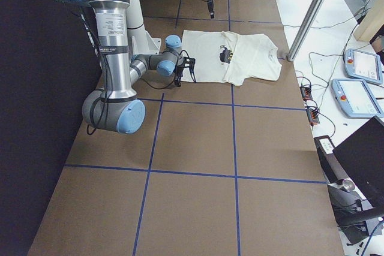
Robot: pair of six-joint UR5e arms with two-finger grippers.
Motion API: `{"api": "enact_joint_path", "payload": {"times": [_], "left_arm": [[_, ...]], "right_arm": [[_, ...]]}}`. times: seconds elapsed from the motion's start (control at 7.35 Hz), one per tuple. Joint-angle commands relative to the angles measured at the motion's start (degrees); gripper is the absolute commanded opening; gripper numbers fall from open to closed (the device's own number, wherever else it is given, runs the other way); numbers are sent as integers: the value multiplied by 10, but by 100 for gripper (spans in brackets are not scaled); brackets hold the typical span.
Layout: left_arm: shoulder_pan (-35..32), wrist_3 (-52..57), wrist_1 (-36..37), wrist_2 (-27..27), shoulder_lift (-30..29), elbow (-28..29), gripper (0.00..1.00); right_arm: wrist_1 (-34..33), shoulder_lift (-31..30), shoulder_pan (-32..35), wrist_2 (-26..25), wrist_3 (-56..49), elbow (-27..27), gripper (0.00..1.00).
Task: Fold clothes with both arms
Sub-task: 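Release the sleeve with the left gripper while the right gripper moves to the hem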
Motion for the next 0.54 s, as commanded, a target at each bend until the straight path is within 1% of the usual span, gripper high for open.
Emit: {"api": "enact_joint_path", "payload": {"times": [0.0,0.14,0.41], "left_arm": [[0,0,-1,0,1,3,99],[0,0,-2,1,1,4,99],[1,-1,-5,0,10,4,99]], "right_arm": [[1,4,-1,2,-3,0,0],[-1,16,0,2,-3,-7,0],[1,17,1,1,-1,-3,0]]}}
